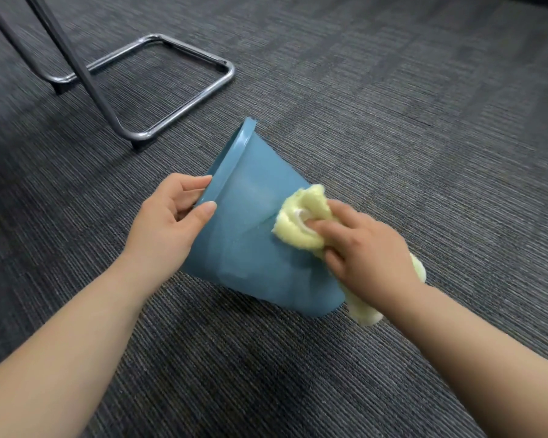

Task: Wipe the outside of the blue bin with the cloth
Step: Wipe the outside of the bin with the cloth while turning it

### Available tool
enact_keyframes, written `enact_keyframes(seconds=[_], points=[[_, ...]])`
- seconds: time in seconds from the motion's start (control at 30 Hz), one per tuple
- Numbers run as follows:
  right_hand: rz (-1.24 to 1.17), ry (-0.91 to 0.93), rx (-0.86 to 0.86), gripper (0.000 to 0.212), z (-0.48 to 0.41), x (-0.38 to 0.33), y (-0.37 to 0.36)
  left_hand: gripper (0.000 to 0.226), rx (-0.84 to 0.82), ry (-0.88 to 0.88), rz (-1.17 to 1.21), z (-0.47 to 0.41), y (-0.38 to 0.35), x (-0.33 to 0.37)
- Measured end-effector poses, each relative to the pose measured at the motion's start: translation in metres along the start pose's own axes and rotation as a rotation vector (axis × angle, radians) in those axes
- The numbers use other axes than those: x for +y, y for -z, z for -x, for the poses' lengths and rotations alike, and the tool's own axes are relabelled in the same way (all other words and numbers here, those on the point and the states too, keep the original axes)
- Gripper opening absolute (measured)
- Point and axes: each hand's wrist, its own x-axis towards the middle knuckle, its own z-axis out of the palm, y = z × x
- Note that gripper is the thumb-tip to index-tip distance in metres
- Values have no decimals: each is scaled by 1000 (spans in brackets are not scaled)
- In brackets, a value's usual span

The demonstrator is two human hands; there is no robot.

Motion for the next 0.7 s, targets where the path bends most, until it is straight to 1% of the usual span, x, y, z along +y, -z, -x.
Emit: enact_keyframes(seconds=[0.07,0.13,0.2,0.27,0.33,0.4,0.47,0.57,0.63,0.7], points=[[21,-146,21,37,2,13,-7,32,8,-1,-3,1,0,-1],[41,-173,6,38,6,12,-9,32,8,-10,-3,1,0,-1],[15,-121,7,36,9,1,-8,31,7,-20,-13,0,-1,-1],[-3,2,35,30,11,-13,-6,31,10,-31,-21,-1,-3,0],[13,106,3,28,12,-20,-5,30,10,-31,-23,-2,-3,1],[39,132,-10,29,13,-14,-6,30,10,-21,-13,-2,-3,2],[42,60,-17,37,12,-1,-7,30,14,-10,-2,-2,-1,2],[46,-178,5,40,13,23,-15,29,22,1,17,-2,0,1],[72,-211,-10,39,15,27,-19,29,22,7,18,-2,-1,1],[57,-158,0,37,18,20,-17,29,23,7,8,-2,-1,2]])
